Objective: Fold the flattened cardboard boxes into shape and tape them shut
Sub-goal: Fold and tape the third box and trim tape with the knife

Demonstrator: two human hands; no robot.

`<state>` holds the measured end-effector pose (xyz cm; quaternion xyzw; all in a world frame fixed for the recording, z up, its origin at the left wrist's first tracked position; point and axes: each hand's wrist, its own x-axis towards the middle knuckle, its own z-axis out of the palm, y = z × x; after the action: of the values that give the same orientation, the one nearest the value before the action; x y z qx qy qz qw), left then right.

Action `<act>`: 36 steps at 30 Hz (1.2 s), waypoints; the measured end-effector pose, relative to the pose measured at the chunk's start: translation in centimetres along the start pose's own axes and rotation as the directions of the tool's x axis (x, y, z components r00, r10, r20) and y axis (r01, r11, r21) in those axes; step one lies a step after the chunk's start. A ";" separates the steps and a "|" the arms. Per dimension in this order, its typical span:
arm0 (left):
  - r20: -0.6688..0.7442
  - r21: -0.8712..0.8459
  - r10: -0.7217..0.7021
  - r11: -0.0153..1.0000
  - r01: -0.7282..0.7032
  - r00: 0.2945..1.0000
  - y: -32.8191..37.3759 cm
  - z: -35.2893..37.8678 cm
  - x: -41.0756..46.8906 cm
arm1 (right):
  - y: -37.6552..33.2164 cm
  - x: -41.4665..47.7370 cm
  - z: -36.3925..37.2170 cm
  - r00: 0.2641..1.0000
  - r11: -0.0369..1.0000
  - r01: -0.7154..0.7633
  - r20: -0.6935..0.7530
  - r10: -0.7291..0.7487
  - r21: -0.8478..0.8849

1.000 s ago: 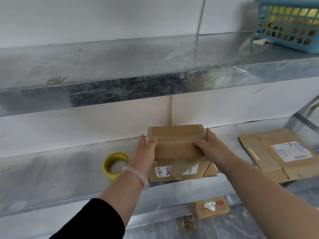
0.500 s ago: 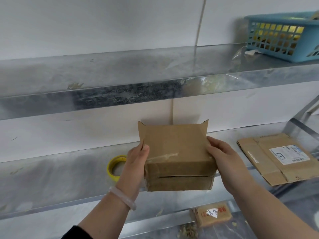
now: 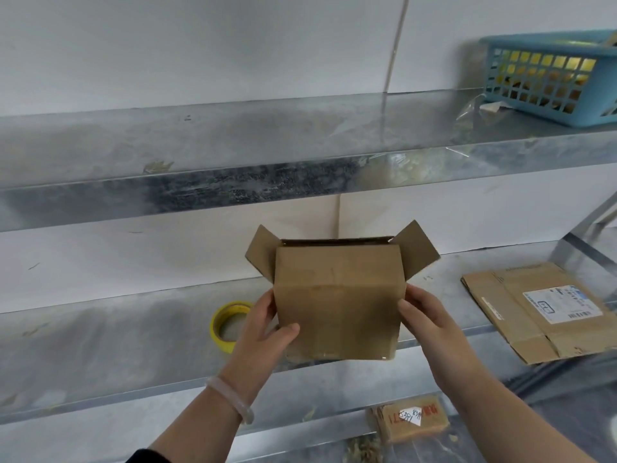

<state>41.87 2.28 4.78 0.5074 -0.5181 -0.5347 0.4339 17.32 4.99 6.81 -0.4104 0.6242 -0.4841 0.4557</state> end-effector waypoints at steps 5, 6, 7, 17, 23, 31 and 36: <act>0.040 0.024 0.010 1.000 -0.011 0.999 0.2 0.6 0.1 | 1.0 1.2 0.3 0.990 0.988 -0.136 -0.035 0.133 -0.070; 0.009 0.031 0.025 0.999 -0.025 1.000 0.6 0.7 0.1 | 1.0 1.5 0.3 0.990 0.986 -0.130 -0.062 0.124 -0.107; -0.028 0.035 0.049 0.998 -0.048 0.998 0.9 0.6 0.4 | 0.9 1.8 0.1 0.991 0.983 -0.107 -0.096 0.094 -0.147; 0.121 0.891 0.455 0.343 -0.299 0.882 3.0 -2.1 4.0 | -2.2 4.5 -0.8 0.866 0.331 0.360 0.181 -0.465 -0.872; 0.069 0.768 0.458 0.542 -0.341 0.886 3.0 -2.9 4.9 | -1.5 5.4 -1.4 0.840 0.363 0.402 0.180 -0.512 -0.841; 0.226 0.603 0.496 0.605 -0.520 0.839 3.2 -4.2 4.3 | -1.1 3.9 -2.1 0.699 0.313 0.634 0.350 -0.624 -0.708; 0.262 0.685 0.218 0.644 -0.340 0.940 4.3 -4.4 5.8 | -4.3 4.1 -1.1 0.955 0.795 0.256 0.269 -0.122 -0.550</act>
<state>45.33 -4.36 8.73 0.5069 -0.7901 -0.2523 0.2350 15.50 0.50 10.42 -0.6408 0.6428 -0.2665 0.3242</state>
